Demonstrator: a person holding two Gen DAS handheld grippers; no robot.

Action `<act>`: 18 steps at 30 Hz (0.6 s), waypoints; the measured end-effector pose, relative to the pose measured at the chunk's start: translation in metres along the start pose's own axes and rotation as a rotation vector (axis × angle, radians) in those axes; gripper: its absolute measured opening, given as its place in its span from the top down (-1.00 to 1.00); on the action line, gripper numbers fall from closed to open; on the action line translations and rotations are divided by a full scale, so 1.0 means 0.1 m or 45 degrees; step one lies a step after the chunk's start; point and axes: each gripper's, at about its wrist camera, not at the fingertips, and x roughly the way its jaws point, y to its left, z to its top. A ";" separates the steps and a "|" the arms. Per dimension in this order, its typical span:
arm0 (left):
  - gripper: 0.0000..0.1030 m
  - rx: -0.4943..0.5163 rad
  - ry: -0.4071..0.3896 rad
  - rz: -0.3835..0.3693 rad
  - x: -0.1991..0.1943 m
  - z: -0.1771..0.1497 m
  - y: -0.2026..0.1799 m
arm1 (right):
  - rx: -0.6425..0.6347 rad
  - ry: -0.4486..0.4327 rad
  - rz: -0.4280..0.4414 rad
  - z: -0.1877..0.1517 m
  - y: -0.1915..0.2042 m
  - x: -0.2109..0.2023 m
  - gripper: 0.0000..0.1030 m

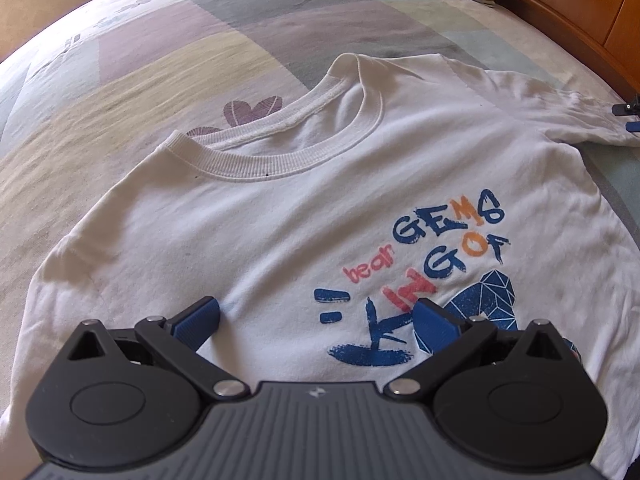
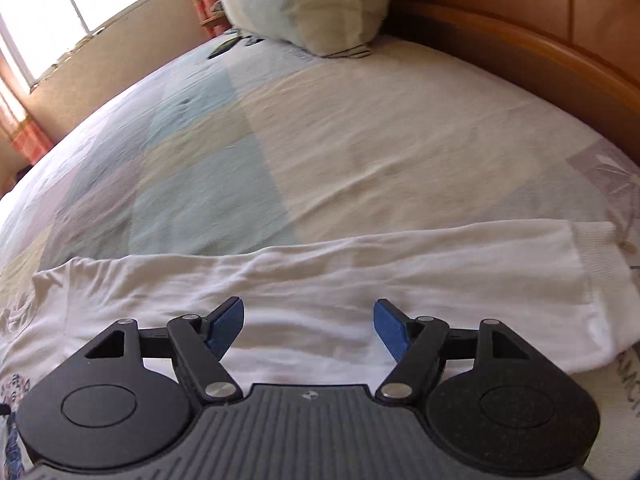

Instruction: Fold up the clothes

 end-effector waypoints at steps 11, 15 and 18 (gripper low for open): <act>-0.98 -0.024 -0.016 0.025 -0.02 -0.03 0.00 | -0.169 0.053 0.122 -0.35 0.71 -0.06 -0.71; -0.98 0.004 -0.023 0.036 -0.08 -0.04 -0.04 | -0.152 -0.027 -0.171 -0.45 0.74 -0.30 -0.61; -0.98 0.024 -0.059 0.018 -0.17 -0.03 -0.09 | -0.213 -0.102 -0.023 -0.52 1.03 -0.60 -0.72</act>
